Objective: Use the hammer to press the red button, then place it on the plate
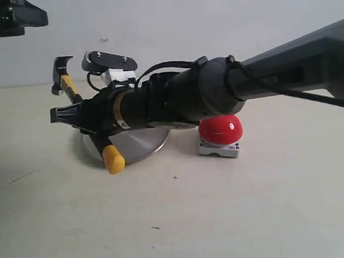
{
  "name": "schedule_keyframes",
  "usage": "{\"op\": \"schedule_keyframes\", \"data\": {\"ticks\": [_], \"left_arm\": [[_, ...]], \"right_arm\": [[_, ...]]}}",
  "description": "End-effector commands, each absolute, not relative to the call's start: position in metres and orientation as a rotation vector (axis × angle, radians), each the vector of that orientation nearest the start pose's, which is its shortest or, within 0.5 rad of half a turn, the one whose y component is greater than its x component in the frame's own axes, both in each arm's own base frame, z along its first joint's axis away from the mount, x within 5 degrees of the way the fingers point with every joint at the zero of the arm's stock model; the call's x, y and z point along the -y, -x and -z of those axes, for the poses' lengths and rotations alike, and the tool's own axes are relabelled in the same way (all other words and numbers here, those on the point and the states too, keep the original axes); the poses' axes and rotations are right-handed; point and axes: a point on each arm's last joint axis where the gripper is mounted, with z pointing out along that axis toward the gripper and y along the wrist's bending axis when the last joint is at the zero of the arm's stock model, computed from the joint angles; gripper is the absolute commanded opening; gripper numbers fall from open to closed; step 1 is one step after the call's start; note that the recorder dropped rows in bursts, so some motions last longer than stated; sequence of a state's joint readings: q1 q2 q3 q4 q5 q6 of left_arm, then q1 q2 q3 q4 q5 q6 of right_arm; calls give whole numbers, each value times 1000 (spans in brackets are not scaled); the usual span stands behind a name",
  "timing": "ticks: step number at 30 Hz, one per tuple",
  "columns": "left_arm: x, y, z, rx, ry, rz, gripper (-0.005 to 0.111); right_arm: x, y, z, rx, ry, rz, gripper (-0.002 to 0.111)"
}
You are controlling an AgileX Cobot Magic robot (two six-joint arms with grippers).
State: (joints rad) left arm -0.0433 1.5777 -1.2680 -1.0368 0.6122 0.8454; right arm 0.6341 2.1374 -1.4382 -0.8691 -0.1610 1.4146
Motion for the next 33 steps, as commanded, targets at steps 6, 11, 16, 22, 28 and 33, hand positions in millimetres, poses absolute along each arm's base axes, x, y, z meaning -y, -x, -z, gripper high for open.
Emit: {"op": "schedule_keyframes", "data": {"ticks": [6, 11, 16, 22, 28, 33], "left_arm": [[49, -325, -333, -2049, -107, 609, 0], [35, -294, -323, -1952, 60, 488, 0], [43, -250, -321, -1884, -27, 407, 0], [46, -187, -305, -1829, -125, 322, 0], [32, -132, -289, -1735, -88, 309, 0], [24, -95, -274, -1629, -59, 324, 0]], "right_arm": [[-255, -373, -257, -2051, 228, -528, 0], [-221, -351, -292, -2031, 283, -260, 0], [-190, -318, -310, -2025, 315, -135, 0], [-153, -266, -324, -1998, 312, -139, 0], [-123, -223, -316, -2001, 300, -146, 0], [-105, -198, -306, -2009, 257, -171, 0]]}}
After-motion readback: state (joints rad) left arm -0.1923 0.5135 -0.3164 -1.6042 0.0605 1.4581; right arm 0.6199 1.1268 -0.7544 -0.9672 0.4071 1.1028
